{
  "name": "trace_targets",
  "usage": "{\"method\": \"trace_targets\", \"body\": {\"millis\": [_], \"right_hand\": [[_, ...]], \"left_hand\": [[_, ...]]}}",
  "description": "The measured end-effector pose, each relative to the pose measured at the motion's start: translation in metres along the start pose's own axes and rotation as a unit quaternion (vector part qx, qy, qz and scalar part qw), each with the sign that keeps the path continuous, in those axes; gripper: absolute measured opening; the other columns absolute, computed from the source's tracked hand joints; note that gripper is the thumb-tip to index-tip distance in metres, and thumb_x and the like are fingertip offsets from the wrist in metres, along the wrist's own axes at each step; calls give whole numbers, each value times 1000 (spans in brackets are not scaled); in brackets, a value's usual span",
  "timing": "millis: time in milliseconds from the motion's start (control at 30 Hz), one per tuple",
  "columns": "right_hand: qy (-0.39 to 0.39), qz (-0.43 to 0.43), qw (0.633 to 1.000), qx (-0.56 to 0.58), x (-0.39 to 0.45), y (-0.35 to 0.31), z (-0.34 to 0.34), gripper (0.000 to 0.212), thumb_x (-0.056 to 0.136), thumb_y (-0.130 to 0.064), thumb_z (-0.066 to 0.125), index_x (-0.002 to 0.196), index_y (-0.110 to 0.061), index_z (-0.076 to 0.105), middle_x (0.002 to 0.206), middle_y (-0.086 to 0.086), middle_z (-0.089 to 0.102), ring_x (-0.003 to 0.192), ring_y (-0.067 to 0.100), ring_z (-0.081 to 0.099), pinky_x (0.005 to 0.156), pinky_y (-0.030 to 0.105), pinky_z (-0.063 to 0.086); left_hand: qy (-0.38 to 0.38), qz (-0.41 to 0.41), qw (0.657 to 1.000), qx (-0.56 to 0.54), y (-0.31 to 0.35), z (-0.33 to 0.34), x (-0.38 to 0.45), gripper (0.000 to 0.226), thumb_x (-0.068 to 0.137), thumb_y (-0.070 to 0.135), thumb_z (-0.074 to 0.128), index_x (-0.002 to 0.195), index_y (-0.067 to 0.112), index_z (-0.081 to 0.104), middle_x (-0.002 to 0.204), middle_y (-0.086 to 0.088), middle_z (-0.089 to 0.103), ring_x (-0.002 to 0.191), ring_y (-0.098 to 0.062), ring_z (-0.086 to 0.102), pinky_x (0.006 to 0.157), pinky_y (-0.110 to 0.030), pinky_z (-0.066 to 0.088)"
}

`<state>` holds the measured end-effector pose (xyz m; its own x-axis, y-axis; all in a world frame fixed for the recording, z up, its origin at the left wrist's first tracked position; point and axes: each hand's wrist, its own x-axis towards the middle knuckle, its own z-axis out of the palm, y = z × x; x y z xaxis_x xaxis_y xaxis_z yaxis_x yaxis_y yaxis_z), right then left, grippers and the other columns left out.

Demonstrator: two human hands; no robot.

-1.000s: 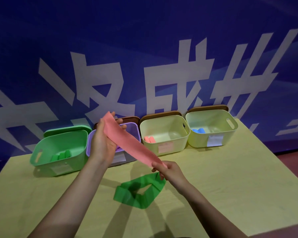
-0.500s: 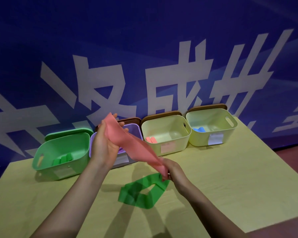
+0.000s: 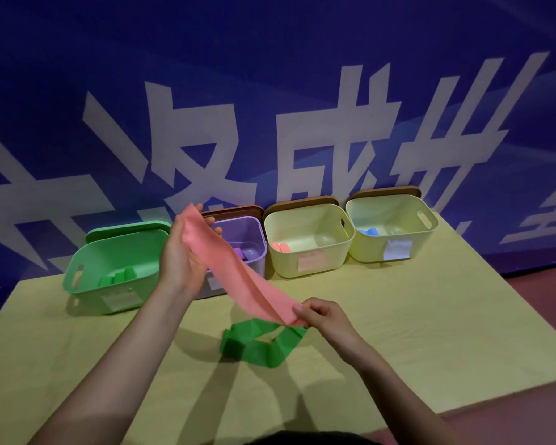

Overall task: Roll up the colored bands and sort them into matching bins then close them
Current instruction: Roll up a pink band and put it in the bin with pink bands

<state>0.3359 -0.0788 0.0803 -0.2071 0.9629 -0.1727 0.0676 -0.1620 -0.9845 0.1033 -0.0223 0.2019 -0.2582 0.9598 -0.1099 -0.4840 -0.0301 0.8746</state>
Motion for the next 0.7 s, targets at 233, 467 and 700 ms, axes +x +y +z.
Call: {"method": "trace_targets", "body": {"millis": [233, 467, 700], "right_hand": [[-8, 60, 971, 233, -4, 1, -23, 15, 82, -13, 70, 84, 2, 70, 87, 19, 67, 87, 28, 65, 84, 34, 54], [89, 89, 991, -48, -10, 14, -37, 16, 86, -14, 69, 79, -1, 71, 68, 11, 70, 64, 20, 67, 68, 32, 58], [125, 89, 986, 58, -15, 15, -46, 22, 92, -14, 61, 81, 3, 69, 73, 20, 69, 65, 23, 68, 65, 29, 57]], "left_hand": [[22, -25, 999, -13, -16, -5, 5, 27, 101, 33, 40, 110, 18, 61, 69, 6, 69, 67, -8, 65, 61, -21, 52], [36, -39, 998, -33, -35, 8, 1, 27, 100, 33, 39, 105, 20, 63, 71, 2, 68, 71, -16, 61, 72, -31, 49], [49, -32, 995, -79, -50, 7, -4, 31, 103, 34, 33, 106, 18, 59, 70, 2, 67, 74, -15, 60, 74, -29, 50]]}}
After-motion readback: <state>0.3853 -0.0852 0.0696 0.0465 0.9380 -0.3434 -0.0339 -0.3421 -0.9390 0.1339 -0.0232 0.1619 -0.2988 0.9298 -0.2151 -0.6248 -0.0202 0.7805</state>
